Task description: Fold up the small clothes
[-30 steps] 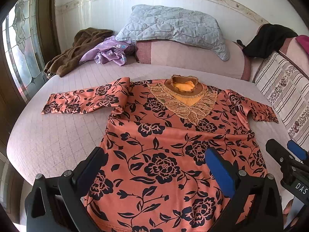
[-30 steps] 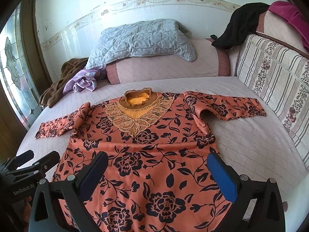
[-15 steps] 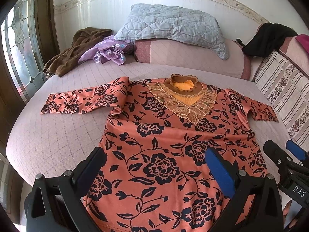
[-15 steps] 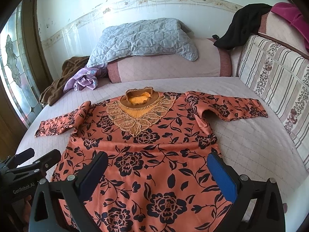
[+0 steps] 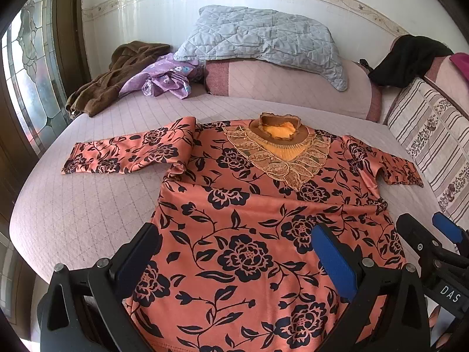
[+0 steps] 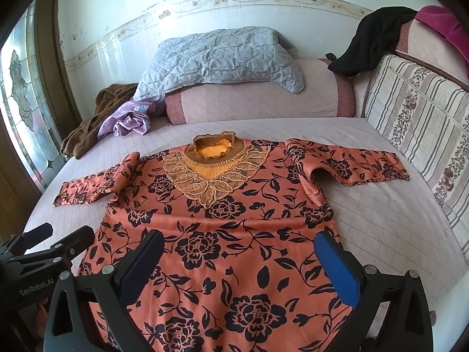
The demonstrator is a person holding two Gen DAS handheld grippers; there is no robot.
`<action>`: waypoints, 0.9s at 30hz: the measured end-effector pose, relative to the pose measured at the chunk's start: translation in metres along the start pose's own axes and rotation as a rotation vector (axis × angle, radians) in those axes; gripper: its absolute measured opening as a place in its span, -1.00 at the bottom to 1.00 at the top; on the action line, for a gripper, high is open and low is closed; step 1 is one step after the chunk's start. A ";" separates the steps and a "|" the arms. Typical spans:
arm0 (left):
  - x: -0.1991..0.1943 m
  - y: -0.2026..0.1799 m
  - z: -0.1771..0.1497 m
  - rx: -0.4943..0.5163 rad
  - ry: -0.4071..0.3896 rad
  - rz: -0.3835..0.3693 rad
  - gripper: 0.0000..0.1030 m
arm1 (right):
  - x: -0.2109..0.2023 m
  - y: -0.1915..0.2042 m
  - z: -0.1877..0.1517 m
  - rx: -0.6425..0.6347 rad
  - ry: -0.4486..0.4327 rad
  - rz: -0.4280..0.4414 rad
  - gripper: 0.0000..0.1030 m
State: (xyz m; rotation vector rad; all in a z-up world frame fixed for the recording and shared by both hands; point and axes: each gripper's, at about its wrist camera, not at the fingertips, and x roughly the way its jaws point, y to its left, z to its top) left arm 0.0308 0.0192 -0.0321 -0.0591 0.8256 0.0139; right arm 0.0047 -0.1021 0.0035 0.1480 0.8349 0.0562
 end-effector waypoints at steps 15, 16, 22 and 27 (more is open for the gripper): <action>0.017 0.007 -0.006 -0.004 0.026 -0.004 1.00 | 0.009 -0.008 -0.004 0.009 0.013 0.027 1.00; 0.026 0.012 -0.010 -0.003 0.040 0.006 1.00 | 0.012 -0.014 -0.004 0.028 0.022 0.058 1.00; 0.067 0.050 -0.033 -0.050 0.145 0.054 1.00 | 0.039 -0.124 -0.008 0.351 0.048 0.172 1.00; 0.082 0.075 -0.040 -0.094 0.170 0.081 1.00 | 0.087 -0.269 -0.008 0.784 0.023 0.205 1.00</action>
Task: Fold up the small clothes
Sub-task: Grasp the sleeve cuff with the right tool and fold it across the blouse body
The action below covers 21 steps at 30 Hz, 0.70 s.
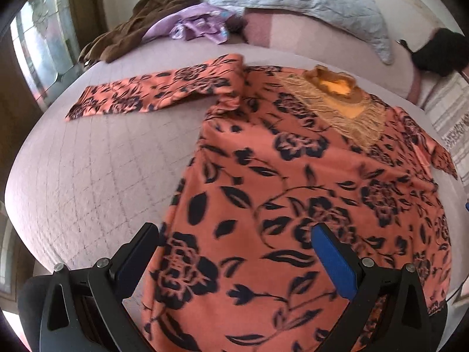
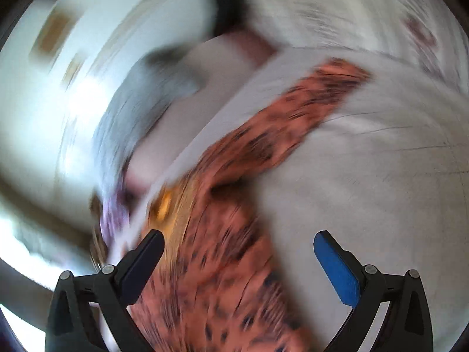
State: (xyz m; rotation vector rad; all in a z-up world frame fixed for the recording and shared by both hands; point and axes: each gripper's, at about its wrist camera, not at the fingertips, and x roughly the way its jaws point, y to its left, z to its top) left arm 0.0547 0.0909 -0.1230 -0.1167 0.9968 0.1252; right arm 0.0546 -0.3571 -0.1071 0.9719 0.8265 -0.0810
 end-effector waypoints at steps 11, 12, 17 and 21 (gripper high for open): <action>0.023 0.025 0.023 -0.035 -0.022 0.033 1.00 | 0.091 -0.092 0.141 0.353 -0.069 -0.047 0.76; 0.025 0.025 0.024 -0.035 -0.021 0.037 1.00 | 0.095 -0.091 0.147 0.352 -0.081 -0.057 0.75; 0.037 0.037 0.023 -0.054 -0.012 0.031 1.00 | 0.114 -0.079 0.174 0.272 -0.067 -0.241 0.12; 0.036 0.047 0.022 -0.070 -0.027 0.017 1.00 | 0.119 -0.077 0.186 0.237 -0.040 -0.390 -0.86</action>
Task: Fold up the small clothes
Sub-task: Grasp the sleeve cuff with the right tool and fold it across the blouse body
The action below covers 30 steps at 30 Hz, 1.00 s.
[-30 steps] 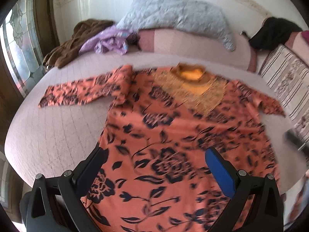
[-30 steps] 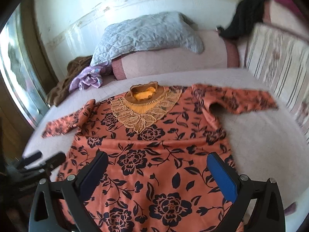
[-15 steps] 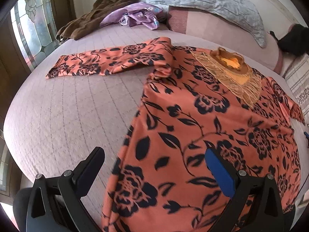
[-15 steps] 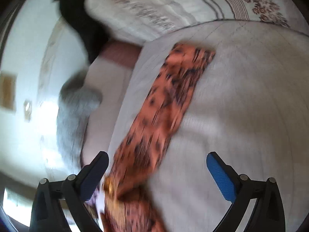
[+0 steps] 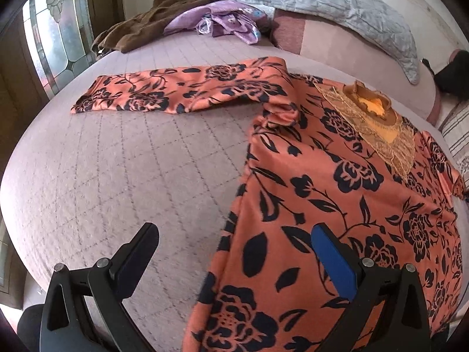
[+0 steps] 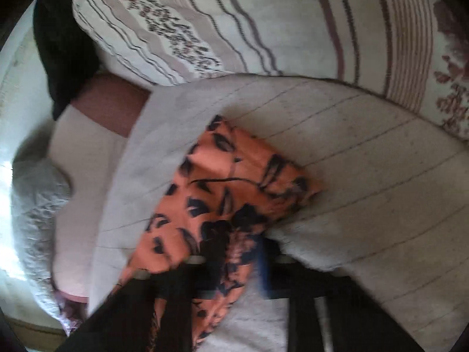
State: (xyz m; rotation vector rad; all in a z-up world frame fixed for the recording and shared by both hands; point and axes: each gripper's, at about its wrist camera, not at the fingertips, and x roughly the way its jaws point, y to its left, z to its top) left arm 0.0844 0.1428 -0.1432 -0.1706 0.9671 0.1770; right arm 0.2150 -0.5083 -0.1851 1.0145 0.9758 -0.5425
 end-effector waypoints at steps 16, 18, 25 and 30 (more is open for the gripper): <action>-0.018 0.056 0.000 -0.144 -0.104 -0.053 1.00 | -0.161 0.285 -0.241 -0.612 -0.024 0.633 -0.79; -0.017 0.058 -0.001 -0.145 -0.102 -0.049 1.00 | -0.128 0.295 -0.297 -0.641 0.062 0.628 0.18; -0.029 0.053 0.004 -0.145 -0.113 -0.080 1.00 | -0.033 0.254 -0.376 -0.692 0.327 0.505 0.81; -0.050 0.001 0.039 -0.071 -0.123 -0.283 1.00 | -0.070 0.201 -0.356 -0.749 0.186 0.485 0.81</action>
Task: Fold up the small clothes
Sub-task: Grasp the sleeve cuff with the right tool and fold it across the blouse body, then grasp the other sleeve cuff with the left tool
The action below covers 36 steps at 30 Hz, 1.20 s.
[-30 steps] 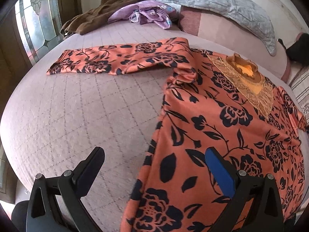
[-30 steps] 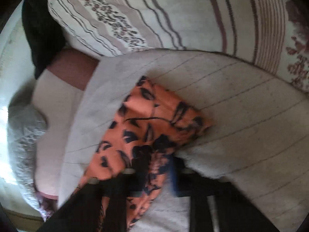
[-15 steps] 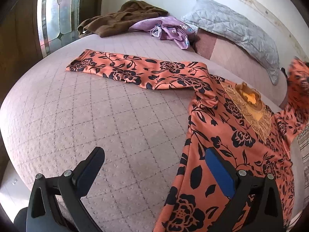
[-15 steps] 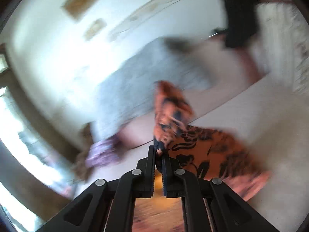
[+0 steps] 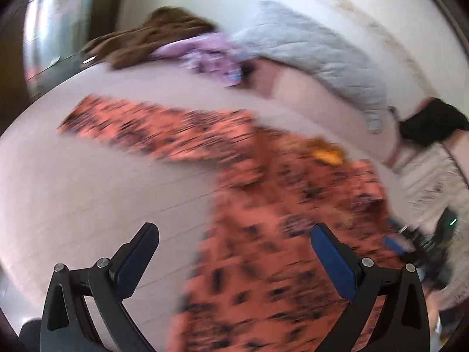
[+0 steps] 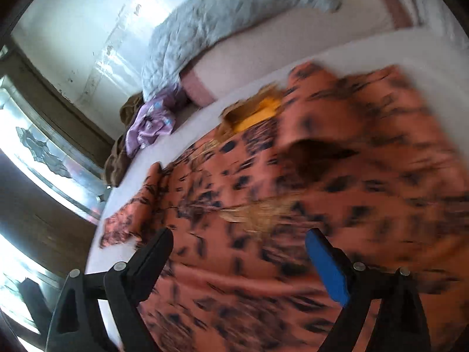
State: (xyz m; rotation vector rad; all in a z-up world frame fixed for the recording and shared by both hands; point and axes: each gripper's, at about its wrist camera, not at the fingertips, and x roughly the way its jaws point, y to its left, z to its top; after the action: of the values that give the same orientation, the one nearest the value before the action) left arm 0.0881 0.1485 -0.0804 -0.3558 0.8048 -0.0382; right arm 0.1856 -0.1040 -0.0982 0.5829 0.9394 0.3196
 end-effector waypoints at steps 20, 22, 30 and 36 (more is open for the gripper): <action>0.217 -0.089 0.050 -0.098 0.386 -0.013 -0.86 | -0.038 -0.080 -0.048 -0.008 -0.090 0.039 0.81; 0.213 -0.086 0.056 -0.119 0.371 -0.029 -0.87 | -0.038 -0.079 -0.047 -0.006 -0.090 0.042 0.81; 0.136 -0.071 0.069 -0.041 0.125 0.016 -0.87 | -0.036 -0.078 -0.048 -0.008 -0.090 0.039 0.81; 0.194 -0.041 0.040 -0.045 0.254 0.103 -0.82 | -0.035 -0.077 -0.048 -0.009 -0.080 0.038 0.82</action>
State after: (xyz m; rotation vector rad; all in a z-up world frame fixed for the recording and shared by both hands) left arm 0.2553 0.0897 -0.1769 -0.3558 1.0759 0.0313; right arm 0.1271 -0.1673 -0.1423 0.6018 0.8501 0.3314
